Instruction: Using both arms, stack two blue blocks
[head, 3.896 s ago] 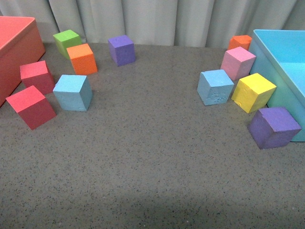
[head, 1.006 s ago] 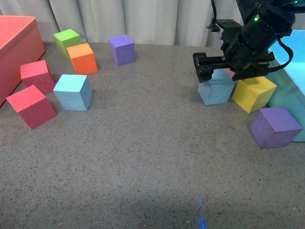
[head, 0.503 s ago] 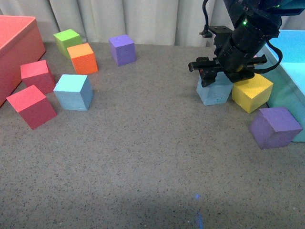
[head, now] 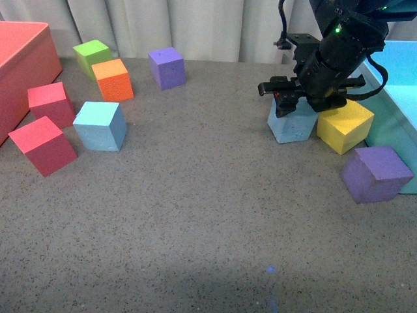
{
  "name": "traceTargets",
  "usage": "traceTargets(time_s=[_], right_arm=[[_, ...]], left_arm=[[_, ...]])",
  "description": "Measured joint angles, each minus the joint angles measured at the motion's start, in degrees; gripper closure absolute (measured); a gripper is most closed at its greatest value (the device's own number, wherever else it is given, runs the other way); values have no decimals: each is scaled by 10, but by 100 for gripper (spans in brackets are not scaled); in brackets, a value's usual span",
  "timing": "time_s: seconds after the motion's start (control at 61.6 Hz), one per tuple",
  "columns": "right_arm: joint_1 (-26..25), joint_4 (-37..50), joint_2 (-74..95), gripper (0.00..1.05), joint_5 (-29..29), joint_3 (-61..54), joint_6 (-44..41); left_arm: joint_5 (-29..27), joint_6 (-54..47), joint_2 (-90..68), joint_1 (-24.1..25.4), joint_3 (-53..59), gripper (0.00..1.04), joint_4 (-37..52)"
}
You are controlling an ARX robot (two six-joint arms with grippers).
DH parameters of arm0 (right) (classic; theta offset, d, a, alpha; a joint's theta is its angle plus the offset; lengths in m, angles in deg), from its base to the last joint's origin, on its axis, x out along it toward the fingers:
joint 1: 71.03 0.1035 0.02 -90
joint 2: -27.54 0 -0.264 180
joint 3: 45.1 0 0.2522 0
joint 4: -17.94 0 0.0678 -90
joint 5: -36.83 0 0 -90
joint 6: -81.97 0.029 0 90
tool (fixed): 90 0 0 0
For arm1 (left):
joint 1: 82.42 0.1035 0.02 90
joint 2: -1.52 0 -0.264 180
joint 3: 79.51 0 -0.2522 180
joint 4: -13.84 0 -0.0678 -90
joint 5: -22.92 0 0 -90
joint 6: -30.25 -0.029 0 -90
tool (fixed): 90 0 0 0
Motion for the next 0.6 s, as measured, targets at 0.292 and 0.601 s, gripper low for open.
traceTargets(time_s=[0.292, 0.601], right_arm=[[33, -10, -18, 58, 30, 14, -15], [102, -50, 12, 59, 48, 86, -30]], left_arm=[[0, 0, 0, 0, 0, 7, 0], [0, 0, 0, 0, 0, 7, 0]])
